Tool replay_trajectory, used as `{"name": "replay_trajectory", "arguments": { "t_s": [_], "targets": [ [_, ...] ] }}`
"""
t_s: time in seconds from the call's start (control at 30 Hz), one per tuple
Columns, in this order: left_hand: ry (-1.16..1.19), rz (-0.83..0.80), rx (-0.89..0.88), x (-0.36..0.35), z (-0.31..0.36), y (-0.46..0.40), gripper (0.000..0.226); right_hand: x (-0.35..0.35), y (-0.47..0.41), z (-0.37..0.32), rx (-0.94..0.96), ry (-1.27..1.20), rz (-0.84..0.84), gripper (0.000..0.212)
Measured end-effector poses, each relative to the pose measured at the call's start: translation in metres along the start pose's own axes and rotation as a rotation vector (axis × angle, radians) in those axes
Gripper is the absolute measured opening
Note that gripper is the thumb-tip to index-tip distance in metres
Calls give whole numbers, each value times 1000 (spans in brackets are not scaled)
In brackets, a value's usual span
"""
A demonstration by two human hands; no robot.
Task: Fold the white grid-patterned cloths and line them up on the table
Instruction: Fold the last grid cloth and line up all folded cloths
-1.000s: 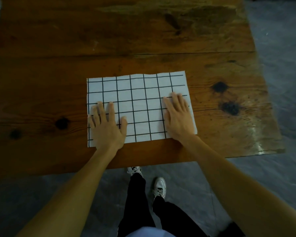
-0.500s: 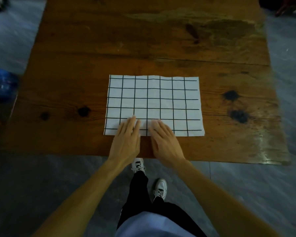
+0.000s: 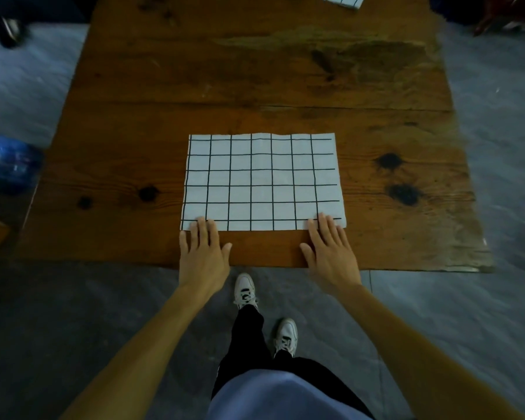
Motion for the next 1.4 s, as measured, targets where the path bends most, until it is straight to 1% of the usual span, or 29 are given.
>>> {"name": "replay_trajectory", "arguments": {
  "t_s": [0.1,0.17,0.23,0.27,0.33,0.4,0.5,0.6,0.73,0.83,1.0,1.07,1.17,1.23,1.33,1.4],
  "targets": [
    [-28,99,-29,19,9,-4,61,13,-1,-3,-40,-38,51,66],
    [-1,208,-141,35,26,-6,51,24,-6,-18,11,-76,96,55],
    [31,303,-264,47,44,-9,41,32,-14,-39,80,-137,122,53],
    [39,326,-304,51,50,-11,37,36,-18,-48,82,-168,137,53],
    [32,306,-350,52,59,-16,33,37,-26,-58,81,-179,156,48],
    [16,288,-397,50,63,-21,27,34,-32,-63,113,-134,160,37],
    [40,328,-472,48,63,-25,17,32,-38,-60,139,-80,204,22],
    [40,389,-528,46,63,-26,10,29,-39,-60,156,-62,245,18],
    [14,423,-596,43,63,-30,9,30,-43,-60,150,-58,276,16],
    [-21,433,-616,40,65,-35,10,31,-45,-60,146,-63,275,17],
    [-4,466,-628,45,66,-32,6,31,-47,-62,109,-62,262,23],
    [19,472,-631,49,66,-29,11,33,-51,-64,95,-56,251,21],
    [77,436,-575,49,64,-28,16,35,-58,-69,94,-39,205,20],
    [53,401,-516,47,60,-31,28,38,-60,-72,105,-51,208,21],
    [18,430,-480,53,59,-35,23,43,-60,-74,130,-65,221,21],
    [15,464,-472,61,63,-34,21,45,-59,-74,110,-86,213,24]
  ]
}}
Point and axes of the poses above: each hand's wrist, its own y-axis away from the middle knuckle, its own x-axis out of the back of the hand, z = x × y, the point moved 7 cm from there along -y, towards the middle knuckle, and after that the axes turned 4 degrees about x, right-handed, at the moved point
